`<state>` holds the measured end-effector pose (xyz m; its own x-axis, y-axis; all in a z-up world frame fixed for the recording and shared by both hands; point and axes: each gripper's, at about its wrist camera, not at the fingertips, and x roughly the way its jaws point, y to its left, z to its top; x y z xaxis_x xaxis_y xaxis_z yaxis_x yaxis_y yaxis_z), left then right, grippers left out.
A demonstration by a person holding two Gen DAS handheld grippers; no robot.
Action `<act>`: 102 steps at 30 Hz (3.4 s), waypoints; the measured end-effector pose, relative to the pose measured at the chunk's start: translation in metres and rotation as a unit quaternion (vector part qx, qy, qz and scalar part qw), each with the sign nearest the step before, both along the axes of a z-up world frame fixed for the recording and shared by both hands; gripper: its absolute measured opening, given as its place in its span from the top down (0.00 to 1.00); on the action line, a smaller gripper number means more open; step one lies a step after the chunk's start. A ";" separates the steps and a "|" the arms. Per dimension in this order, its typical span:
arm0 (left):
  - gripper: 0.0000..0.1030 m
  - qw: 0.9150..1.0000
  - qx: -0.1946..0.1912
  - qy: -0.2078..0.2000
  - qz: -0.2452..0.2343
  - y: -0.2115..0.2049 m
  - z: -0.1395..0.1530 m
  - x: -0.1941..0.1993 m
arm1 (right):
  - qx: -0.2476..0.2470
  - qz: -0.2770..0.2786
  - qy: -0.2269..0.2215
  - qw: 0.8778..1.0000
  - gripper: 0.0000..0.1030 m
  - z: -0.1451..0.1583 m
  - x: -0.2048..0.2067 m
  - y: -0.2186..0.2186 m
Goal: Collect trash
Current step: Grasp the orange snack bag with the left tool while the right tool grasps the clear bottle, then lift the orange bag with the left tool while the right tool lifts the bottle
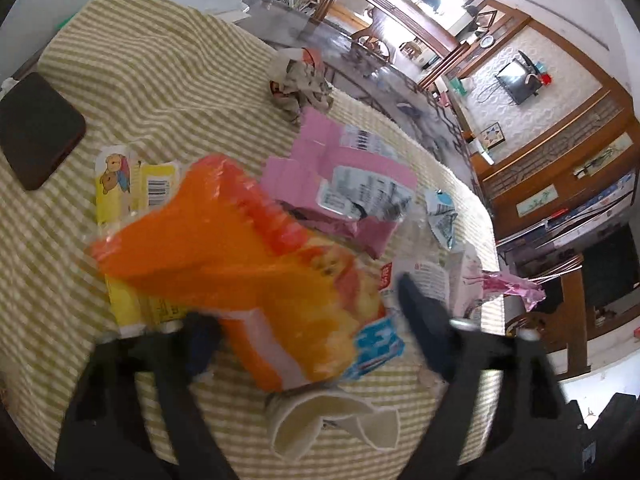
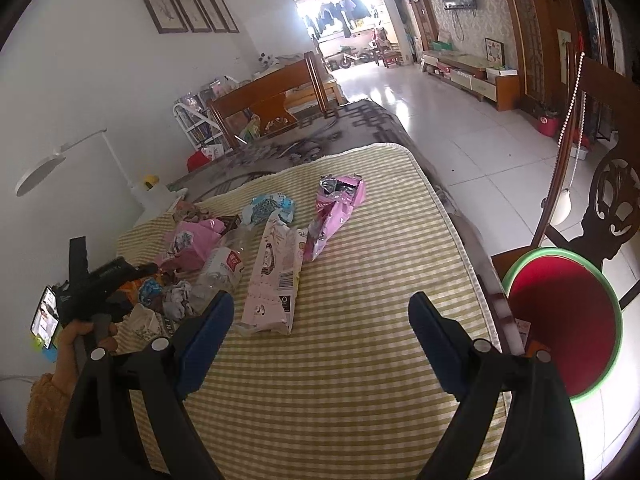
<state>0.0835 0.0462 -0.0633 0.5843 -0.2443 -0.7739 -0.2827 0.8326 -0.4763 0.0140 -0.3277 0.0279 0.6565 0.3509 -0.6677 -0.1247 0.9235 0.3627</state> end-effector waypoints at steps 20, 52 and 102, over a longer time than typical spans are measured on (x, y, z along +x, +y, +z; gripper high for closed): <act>0.45 0.984 0.049 -0.172 0.005 0.002 0.053 -0.099 | -0.060 0.013 0.023 0.998 0.17 -0.009 0.011 0.027; 0.44 0.986 0.001 -0.165 -0.030 0.012 0.040 -0.090 | -0.109 0.120 0.181 0.970 0.32 -0.096 0.166 0.221; 0.43 0.987 0.002 -0.157 -0.026 0.012 0.035 -0.090 | -0.120 0.239 0.202 0.942 0.37 -0.091 0.044 0.241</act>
<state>-0.0068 0.0578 -0.0283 0.7827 -0.2779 -0.5569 -0.0782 0.8438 -0.5309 0.0582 -0.0867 -0.0634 0.1363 0.3485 -0.9273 -0.4441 0.8583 0.2572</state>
